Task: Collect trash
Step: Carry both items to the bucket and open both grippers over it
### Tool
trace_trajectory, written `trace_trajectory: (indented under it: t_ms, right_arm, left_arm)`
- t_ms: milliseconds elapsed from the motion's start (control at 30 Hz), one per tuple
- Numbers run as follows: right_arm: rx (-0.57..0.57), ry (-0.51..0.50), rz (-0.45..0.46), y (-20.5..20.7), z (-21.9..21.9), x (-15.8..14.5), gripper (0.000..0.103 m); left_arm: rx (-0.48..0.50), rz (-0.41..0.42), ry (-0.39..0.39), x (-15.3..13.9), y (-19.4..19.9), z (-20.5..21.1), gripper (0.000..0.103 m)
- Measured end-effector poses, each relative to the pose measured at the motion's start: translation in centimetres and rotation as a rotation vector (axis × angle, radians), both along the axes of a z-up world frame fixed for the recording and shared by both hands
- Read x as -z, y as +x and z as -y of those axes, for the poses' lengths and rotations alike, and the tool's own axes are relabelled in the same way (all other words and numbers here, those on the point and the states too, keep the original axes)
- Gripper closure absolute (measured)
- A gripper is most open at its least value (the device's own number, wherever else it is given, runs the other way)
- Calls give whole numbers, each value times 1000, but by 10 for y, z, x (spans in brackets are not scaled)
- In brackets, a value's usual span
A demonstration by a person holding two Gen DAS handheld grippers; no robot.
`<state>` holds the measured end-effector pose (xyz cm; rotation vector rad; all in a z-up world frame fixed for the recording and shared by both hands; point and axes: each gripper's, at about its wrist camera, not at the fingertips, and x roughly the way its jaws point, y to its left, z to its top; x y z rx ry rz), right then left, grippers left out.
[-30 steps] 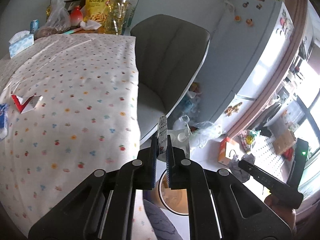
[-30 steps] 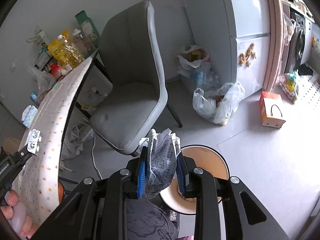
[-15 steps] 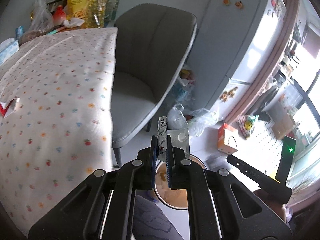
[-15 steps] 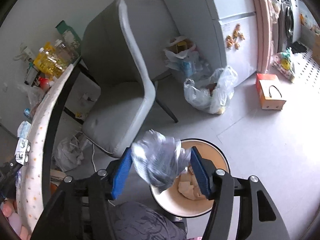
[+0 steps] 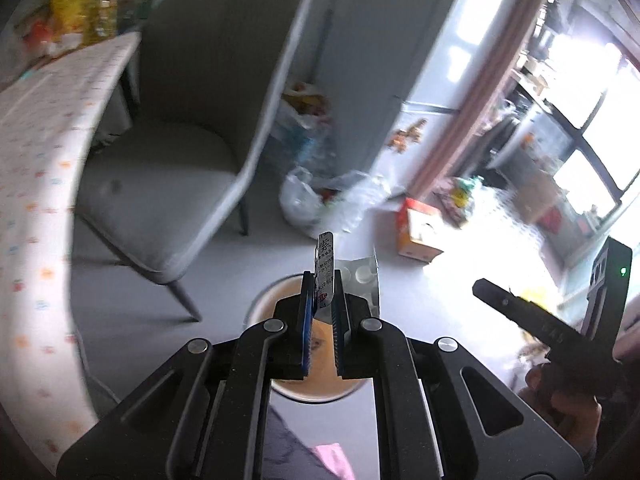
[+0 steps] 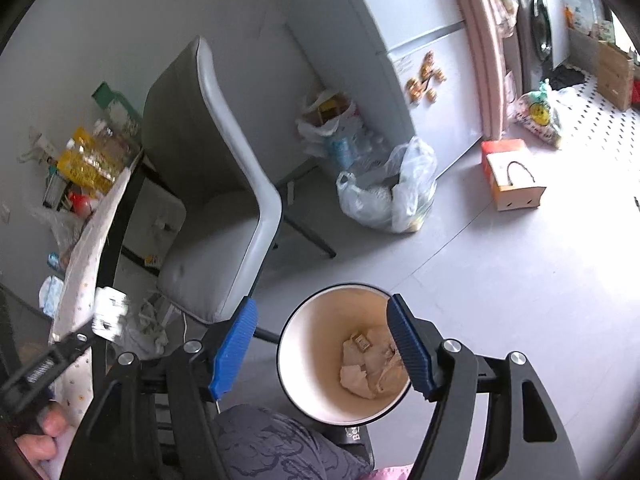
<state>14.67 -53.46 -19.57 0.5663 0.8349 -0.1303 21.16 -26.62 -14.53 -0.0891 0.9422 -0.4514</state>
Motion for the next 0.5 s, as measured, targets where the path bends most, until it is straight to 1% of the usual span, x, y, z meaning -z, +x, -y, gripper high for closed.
trace_trajectory:
  t_ms: [33,67,100,133,167,200,300,433,500]
  right_arm:
    - [11,2,6,-3,4,-3,36]
    - [23,3,15,-7,8,-7,36]
    - [32,3,23,-10,12,-10,35]
    - [38,2,29,-13,14,-13,35]
    - [45,2,34,-14,17,-16,35]
    - [46,4,39,-16,18,-18,35]
    - [40,4,47,-19,15,-22,34]
    - [5,7,57,-14,1,-27,34]
    - [-23,6,63,-8,-11,-31,34]
  left_arm:
    - [28,-11,-13,1,1,6,71]
    - [41,-15,-27,1,1,9,53]
    - [40,-7,-44,0,0,9,26]
    - [25,21,-61,-4,-2,6,20]
    - [13,40,-65,-6,-4,4,19]
    - [4,45,-61,-8,-4,1,16]
    - [-42,51,-52,-15,-3,-13,14]
    - [-141,86,-64,-33,-6,-52,7]
    - [-188,105,-67,-41,-8,-72,6]
